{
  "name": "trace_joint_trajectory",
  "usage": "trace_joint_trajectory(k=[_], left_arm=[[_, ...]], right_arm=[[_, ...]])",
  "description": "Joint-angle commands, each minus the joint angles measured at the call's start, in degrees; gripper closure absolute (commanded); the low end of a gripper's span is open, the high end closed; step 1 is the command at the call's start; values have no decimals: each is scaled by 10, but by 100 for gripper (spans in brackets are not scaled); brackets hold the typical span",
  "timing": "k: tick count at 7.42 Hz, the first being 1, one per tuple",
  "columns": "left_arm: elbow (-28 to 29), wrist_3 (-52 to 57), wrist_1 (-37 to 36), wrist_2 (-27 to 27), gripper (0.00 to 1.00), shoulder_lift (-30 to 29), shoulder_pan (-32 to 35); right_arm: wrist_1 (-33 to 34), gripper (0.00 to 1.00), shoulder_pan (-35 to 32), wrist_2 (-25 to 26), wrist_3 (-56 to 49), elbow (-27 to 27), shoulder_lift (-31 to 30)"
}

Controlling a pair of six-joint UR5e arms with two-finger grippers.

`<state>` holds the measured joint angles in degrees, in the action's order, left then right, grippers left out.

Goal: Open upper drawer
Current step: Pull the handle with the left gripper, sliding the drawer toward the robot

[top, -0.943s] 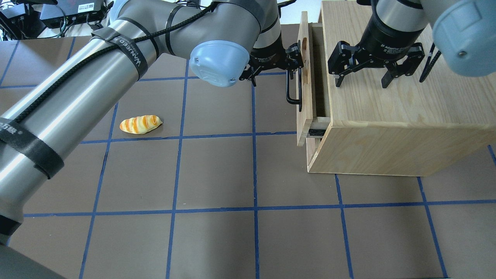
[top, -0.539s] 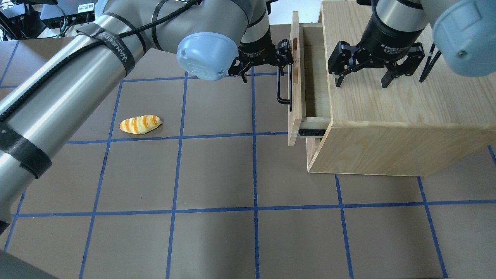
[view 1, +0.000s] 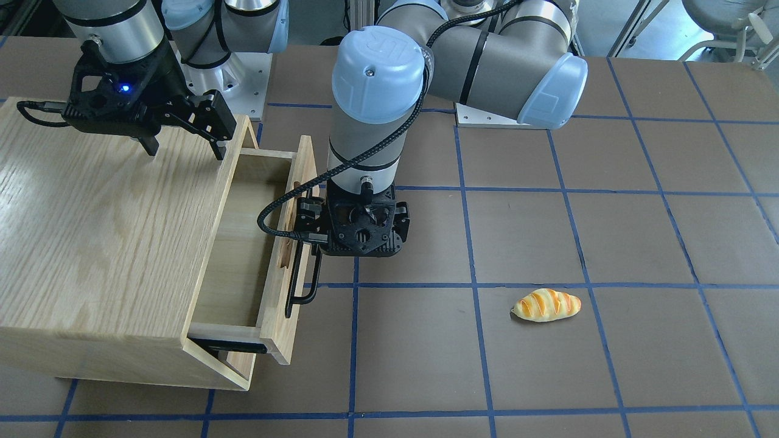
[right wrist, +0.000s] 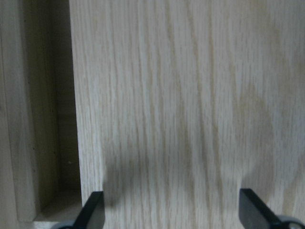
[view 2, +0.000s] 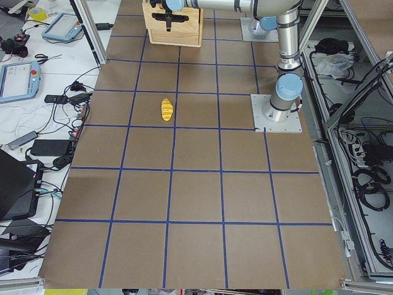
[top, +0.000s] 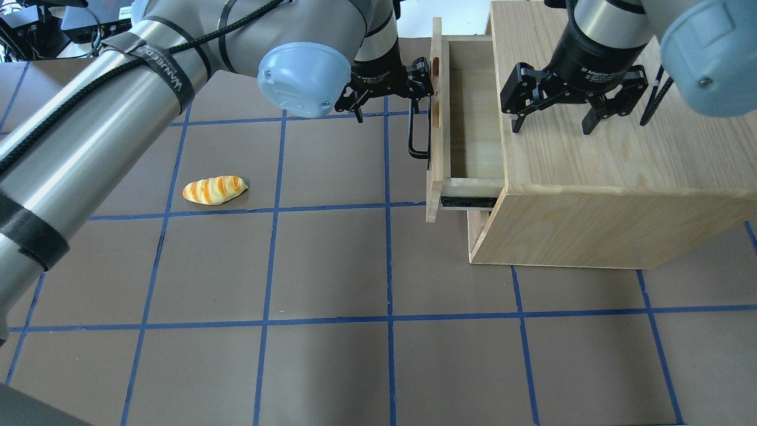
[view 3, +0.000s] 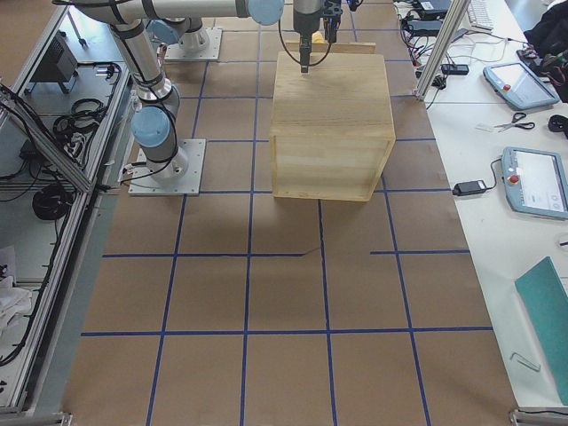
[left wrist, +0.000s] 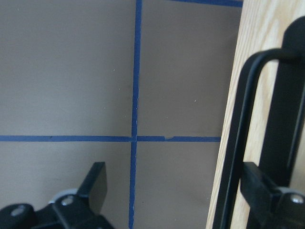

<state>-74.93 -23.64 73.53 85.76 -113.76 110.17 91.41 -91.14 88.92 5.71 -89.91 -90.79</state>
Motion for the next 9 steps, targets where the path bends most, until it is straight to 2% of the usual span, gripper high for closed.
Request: trace_joint_trajectory(k=[1,9], left_arm=[[0,7,6,0,0,3,-13],[6,25,18,-9,0,10,-27]], right_arm=[[0,0,0,-1,0,0,0],[0,0,0,0,0,0,0]])
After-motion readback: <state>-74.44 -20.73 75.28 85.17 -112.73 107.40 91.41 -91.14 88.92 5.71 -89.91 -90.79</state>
